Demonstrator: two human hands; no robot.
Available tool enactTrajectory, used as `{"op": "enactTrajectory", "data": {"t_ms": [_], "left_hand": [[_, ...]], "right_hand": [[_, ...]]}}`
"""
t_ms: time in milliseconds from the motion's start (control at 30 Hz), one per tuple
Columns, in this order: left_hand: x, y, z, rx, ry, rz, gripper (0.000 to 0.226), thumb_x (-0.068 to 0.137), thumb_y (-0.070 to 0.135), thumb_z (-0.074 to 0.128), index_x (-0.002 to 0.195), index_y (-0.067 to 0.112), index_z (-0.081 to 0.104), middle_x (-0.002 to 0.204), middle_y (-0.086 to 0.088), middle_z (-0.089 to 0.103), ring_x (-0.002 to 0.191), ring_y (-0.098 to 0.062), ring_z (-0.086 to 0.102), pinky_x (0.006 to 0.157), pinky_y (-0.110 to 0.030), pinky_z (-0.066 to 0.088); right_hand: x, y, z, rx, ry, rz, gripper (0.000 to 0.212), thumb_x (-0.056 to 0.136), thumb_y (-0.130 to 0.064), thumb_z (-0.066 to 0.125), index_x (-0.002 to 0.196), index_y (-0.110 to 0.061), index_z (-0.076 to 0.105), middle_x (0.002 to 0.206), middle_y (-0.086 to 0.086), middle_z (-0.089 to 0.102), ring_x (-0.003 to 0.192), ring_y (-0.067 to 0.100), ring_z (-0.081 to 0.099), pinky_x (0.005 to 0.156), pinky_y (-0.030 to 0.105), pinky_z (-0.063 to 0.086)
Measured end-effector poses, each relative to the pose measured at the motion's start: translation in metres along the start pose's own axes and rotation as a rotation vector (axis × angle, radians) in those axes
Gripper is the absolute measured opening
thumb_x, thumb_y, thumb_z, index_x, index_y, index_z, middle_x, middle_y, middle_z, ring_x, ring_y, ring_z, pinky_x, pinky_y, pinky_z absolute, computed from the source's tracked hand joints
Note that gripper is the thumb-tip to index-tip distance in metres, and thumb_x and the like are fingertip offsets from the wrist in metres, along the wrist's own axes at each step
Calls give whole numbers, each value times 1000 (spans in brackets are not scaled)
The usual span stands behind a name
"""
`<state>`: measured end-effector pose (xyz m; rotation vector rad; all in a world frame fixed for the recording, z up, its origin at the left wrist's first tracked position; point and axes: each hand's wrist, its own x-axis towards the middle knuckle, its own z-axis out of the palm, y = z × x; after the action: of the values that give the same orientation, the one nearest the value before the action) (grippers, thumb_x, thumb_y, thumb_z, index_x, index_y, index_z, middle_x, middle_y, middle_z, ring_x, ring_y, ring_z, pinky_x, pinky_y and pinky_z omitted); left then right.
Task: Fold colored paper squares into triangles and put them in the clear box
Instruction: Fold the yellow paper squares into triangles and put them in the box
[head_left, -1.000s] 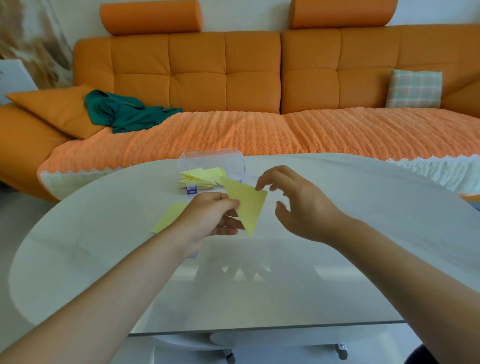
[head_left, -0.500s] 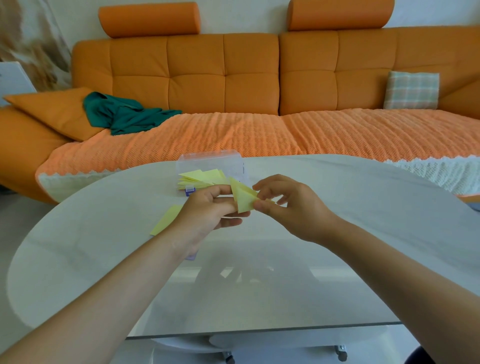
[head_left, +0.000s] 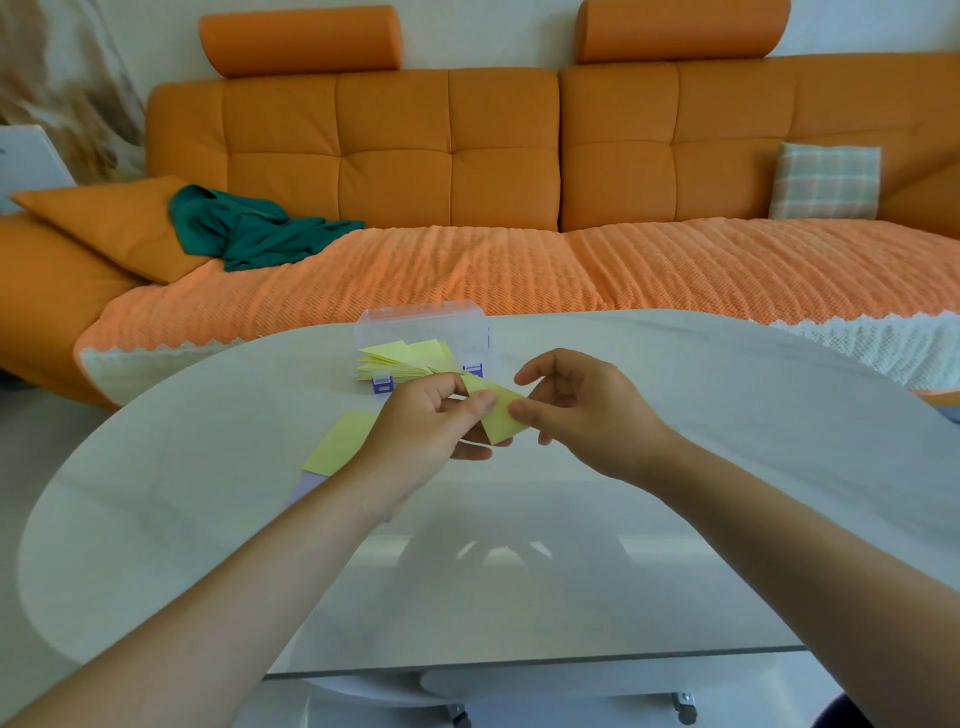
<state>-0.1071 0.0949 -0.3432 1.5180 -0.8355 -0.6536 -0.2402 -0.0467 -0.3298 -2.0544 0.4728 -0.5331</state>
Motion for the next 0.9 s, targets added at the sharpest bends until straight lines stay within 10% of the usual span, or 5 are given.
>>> {"op": "enactTrajectory", "data": {"t_ms": [400, 900], "left_hand": [[0, 8, -7, 51, 28, 109, 23, 91, 6, 68, 113, 14, 66, 83, -10, 76, 77, -23, 74, 67, -33, 61], [-3, 9, -17, 173, -149, 20, 25, 77, -2, 80, 79, 23, 82, 72, -14, 74, 65, -21, 71, 68, -30, 61]], "right_hand": [[1, -2, -15, 69, -145, 138, 7, 88, -25, 75, 84, -21, 80, 80, 6, 76, 67, 8, 66, 77, 33, 58], [5, 5, -30, -22, -391, 237, 8, 90, -24, 73, 86, -21, 80, 83, -2, 75, 70, 8, 65, 75, 24, 56]]}}
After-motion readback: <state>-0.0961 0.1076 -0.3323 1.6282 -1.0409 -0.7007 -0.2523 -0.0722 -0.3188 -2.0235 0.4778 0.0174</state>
